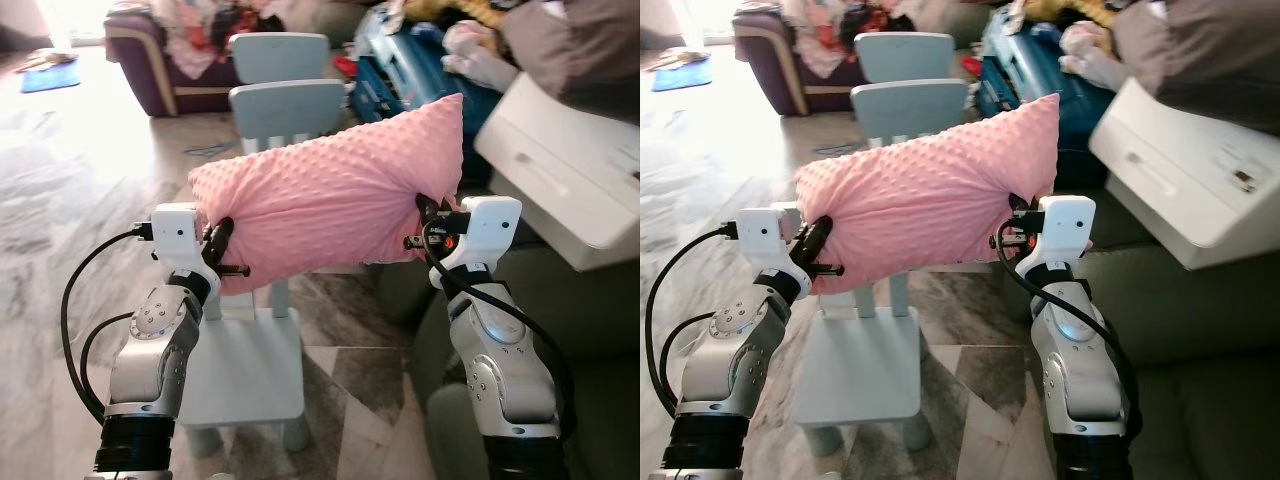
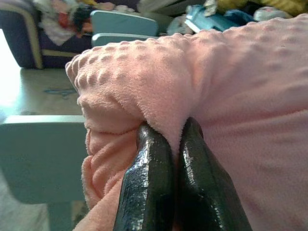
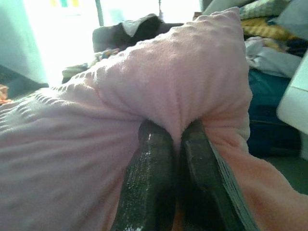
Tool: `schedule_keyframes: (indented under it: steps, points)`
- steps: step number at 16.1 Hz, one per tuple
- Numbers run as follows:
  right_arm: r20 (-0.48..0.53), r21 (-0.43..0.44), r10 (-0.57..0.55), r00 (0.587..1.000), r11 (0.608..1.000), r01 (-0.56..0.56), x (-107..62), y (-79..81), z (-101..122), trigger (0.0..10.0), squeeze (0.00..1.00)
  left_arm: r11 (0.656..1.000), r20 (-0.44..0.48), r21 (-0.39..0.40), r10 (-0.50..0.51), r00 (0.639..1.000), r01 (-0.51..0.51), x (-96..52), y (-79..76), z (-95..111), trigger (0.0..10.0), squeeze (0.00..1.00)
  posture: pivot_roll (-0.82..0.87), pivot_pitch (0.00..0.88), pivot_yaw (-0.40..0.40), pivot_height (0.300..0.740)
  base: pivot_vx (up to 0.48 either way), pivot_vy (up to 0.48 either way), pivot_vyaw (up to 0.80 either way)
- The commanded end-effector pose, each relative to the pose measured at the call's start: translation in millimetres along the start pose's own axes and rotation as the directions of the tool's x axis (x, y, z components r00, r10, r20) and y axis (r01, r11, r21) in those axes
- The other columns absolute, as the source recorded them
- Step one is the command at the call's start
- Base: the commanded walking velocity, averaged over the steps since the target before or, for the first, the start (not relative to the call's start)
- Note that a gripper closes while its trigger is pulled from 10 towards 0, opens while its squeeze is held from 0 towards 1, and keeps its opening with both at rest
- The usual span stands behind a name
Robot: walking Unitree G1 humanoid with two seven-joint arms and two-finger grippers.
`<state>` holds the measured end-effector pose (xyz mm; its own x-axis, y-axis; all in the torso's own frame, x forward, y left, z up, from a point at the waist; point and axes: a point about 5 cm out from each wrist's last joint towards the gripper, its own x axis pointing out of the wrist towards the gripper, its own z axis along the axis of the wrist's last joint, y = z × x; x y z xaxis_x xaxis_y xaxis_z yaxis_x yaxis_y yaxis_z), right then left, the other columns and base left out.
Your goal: Move the pillow to the sofa
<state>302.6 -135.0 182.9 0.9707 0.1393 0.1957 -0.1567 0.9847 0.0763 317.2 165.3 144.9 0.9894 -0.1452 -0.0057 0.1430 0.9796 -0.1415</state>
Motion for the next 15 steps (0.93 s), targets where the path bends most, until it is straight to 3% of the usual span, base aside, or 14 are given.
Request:
schedule_keyframes:
  steps: [1, 15]
  points:
    - [0.055, -0.001, -0.028, 0.998, 1.000, 0.028, 1.2, -5.9, 14, 0.0, 0.00, 1.000, 0.019, -0.017, -0.025, 1.000, 0.025, 2.3, 1.1, 5, 10.0, 0.00, -0.10, 0.047, -0.036, 0.740, 0.000, 0.000, -0.80]
    - [0.048, -0.006, -0.006, 0.999, 1.000, 0.007, 4.8, -6.9, 17, 0.0, 0.00, 0.994, 0.006, -0.094, -0.056, 0.998, 0.057, 1.5, -9.1, 2, 10.0, 0.00, -0.10, 0.044, -0.053, 0.740, 0.000, 0.000, -0.80]
